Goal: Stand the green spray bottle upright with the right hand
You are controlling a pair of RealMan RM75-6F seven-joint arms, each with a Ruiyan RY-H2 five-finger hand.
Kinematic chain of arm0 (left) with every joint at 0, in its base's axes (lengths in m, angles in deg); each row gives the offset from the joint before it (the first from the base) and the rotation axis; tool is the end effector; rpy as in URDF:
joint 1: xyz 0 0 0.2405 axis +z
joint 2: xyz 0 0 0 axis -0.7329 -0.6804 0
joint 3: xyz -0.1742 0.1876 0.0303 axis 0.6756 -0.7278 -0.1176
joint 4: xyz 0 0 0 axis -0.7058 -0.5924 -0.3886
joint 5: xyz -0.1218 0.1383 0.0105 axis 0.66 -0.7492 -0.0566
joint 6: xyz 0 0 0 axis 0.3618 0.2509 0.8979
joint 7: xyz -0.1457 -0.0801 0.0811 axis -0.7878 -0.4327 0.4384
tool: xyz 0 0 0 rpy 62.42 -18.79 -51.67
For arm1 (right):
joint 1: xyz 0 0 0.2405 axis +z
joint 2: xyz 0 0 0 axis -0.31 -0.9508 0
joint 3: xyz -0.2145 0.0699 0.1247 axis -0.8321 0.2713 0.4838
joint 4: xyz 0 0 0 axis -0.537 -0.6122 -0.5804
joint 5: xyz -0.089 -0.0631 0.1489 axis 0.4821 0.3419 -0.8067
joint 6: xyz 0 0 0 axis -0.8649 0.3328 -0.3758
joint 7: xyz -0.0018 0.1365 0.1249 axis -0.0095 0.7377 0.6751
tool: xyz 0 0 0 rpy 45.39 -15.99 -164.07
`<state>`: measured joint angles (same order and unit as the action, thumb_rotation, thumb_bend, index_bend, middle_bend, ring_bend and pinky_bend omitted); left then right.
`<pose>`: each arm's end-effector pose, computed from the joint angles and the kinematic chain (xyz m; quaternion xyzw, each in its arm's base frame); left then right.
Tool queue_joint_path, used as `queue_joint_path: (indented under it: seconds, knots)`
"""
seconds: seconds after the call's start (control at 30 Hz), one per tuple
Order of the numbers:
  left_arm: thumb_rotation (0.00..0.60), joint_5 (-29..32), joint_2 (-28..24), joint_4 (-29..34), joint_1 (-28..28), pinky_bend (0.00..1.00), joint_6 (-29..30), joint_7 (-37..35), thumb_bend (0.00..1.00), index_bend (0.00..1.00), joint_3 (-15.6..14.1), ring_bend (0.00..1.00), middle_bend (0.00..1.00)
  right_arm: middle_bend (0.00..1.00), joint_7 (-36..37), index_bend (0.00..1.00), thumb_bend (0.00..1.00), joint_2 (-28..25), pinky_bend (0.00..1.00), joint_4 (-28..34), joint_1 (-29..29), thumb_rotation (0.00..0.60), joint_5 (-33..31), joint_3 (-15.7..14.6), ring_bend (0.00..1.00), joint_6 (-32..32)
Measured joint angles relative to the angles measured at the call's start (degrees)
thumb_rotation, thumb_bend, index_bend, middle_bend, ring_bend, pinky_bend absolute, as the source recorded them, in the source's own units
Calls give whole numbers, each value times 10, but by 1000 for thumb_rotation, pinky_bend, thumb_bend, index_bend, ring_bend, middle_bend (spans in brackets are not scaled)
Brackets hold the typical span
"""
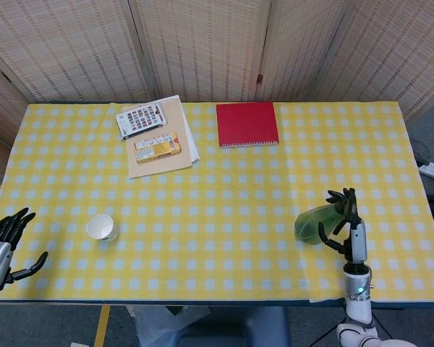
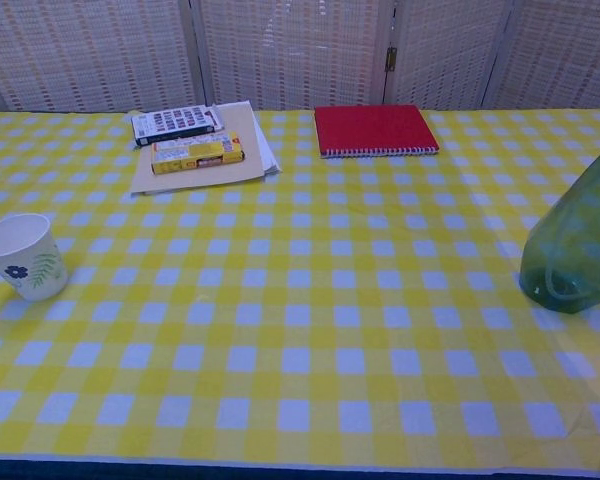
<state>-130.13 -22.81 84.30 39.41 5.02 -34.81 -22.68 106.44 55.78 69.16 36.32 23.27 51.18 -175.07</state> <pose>-0.3079 0.2280 0.1918 -0.6006 -0.4351 -0.4212 0.5221 -0.2739 -0.2847 0.0506 0.3616 -0.4318 0.7659 0.3102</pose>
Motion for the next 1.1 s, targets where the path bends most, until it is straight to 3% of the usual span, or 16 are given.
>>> queue_joint_path:
  seconds: [0.73, 1.1]
  knots:
    - [225, 4, 4, 4, -2, 42, -4, 19, 366, 90, 0, 35, 51, 131, -4, 0, 443, -50, 125, 29, -38, 600, -4, 13, 193, -30]
    - [223, 4, 3, 3, -1, 42, -2, 14, 366, 93, 1, 35, 51, 104, -32, 0, 441, -62, 90, 54, -28, 600, 10, 4, 160, -7]
